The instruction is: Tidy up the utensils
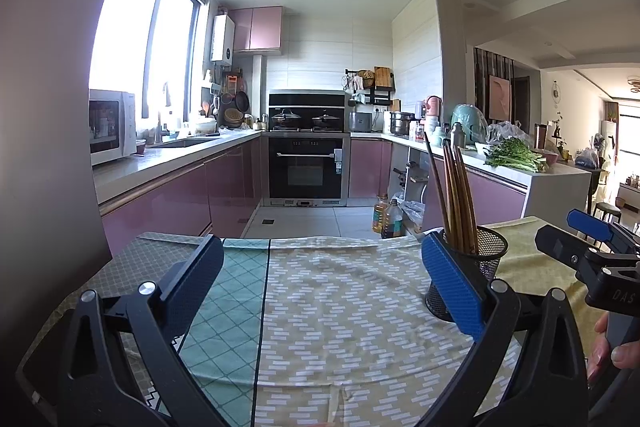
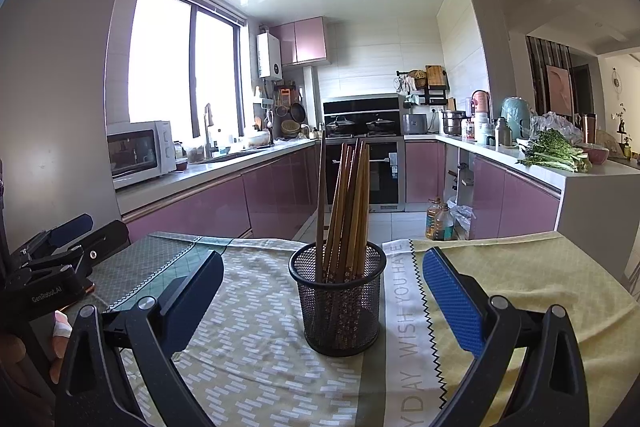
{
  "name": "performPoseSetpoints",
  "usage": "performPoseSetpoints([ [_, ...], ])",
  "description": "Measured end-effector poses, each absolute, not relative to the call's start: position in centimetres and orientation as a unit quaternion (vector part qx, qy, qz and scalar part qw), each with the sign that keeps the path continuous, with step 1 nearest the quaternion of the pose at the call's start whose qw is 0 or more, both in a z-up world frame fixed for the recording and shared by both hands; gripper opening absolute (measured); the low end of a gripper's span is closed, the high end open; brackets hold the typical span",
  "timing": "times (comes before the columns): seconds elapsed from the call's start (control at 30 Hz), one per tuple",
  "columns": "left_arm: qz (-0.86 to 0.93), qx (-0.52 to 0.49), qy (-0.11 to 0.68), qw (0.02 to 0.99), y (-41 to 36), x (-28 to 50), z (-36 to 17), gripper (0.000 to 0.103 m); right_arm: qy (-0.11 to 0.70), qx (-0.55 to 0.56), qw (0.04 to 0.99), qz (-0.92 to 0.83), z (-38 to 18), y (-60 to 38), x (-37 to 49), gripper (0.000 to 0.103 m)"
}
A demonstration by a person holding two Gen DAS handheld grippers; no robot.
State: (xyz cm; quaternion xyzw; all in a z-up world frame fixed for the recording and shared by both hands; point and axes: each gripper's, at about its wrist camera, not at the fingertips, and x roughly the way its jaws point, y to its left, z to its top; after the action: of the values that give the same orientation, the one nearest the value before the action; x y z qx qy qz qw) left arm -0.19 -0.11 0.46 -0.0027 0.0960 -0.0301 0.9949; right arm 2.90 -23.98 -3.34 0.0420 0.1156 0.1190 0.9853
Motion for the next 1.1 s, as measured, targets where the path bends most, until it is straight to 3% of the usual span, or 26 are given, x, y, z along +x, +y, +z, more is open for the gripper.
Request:
performPoseSetpoints([
  [1.1,-0.028,-0.003,0.092,0.995,-0.21,-0.04,0.92,0.098,0.108,0.045,0.987,0.112,-2.70,-24.30,2.61,0.097],
])
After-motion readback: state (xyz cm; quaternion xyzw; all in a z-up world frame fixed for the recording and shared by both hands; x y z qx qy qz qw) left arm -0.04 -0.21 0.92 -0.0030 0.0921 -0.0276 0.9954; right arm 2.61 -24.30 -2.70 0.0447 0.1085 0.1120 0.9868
